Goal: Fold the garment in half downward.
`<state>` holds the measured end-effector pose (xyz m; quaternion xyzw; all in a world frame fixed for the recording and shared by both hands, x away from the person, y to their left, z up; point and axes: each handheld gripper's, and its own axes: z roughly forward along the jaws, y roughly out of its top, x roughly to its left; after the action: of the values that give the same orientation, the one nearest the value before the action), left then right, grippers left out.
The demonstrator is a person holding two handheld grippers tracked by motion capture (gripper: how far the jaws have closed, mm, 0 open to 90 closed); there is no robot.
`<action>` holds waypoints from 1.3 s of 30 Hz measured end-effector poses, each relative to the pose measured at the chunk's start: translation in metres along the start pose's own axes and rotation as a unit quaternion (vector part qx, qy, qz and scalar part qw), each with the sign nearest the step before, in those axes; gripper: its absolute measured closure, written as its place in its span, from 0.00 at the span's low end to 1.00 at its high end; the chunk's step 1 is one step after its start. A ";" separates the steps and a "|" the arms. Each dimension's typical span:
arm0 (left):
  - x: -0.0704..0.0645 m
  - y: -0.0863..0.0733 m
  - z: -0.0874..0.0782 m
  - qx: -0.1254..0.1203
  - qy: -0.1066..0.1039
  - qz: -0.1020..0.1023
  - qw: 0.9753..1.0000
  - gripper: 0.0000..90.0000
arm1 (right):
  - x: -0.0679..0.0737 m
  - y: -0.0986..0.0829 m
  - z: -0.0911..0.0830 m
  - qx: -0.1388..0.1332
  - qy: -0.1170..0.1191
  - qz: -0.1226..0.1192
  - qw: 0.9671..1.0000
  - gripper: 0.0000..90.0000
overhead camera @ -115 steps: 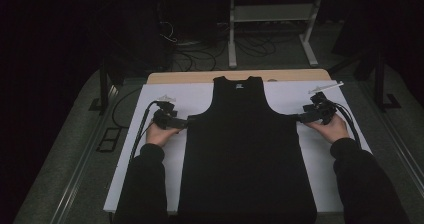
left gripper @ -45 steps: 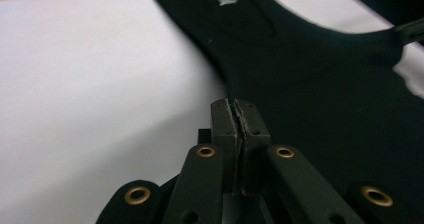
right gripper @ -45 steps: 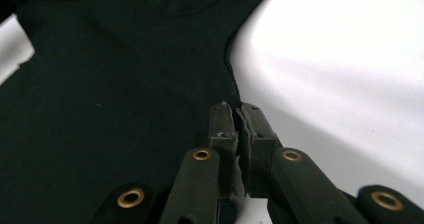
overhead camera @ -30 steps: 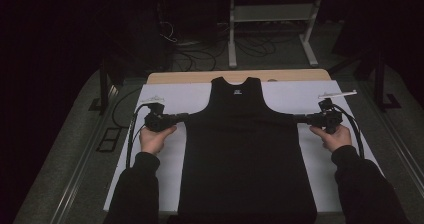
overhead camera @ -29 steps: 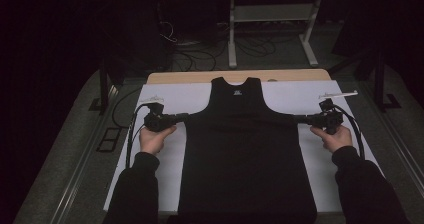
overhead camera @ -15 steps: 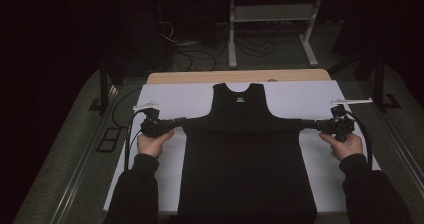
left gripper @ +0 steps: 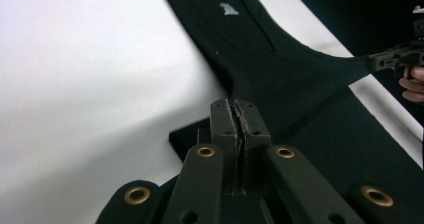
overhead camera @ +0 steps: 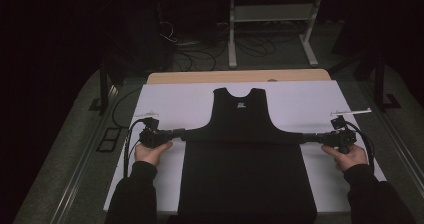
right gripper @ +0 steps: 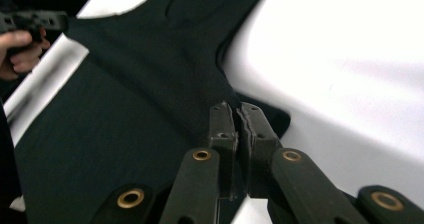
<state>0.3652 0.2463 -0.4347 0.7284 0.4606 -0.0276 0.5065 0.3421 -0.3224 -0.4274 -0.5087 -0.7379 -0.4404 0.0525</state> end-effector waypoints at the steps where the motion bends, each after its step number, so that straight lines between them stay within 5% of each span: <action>1: 0.000 -0.001 0.000 0.002 0.001 0.000 1.000 0.97 | 0.000 -0.002 0.001 0.005 0.000 -0.002 1.000 0.93; 12: -0.005 -0.017 -0.001 0.031 0.004 -0.008 0.999 0.97 | -0.001 -0.015 0.004 0.039 0.005 0.018 0.999 0.93; 39: -0.012 -0.030 -0.008 0.062 -0.008 -0.009 0.998 0.97 | 0.009 -0.029 -0.005 0.043 0.007 0.010 0.999 0.93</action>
<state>0.3341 0.2467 -0.4455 0.7540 0.4608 -0.0667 0.4633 0.3127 -0.3229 -0.4371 -0.5106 -0.7505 -0.4109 0.0841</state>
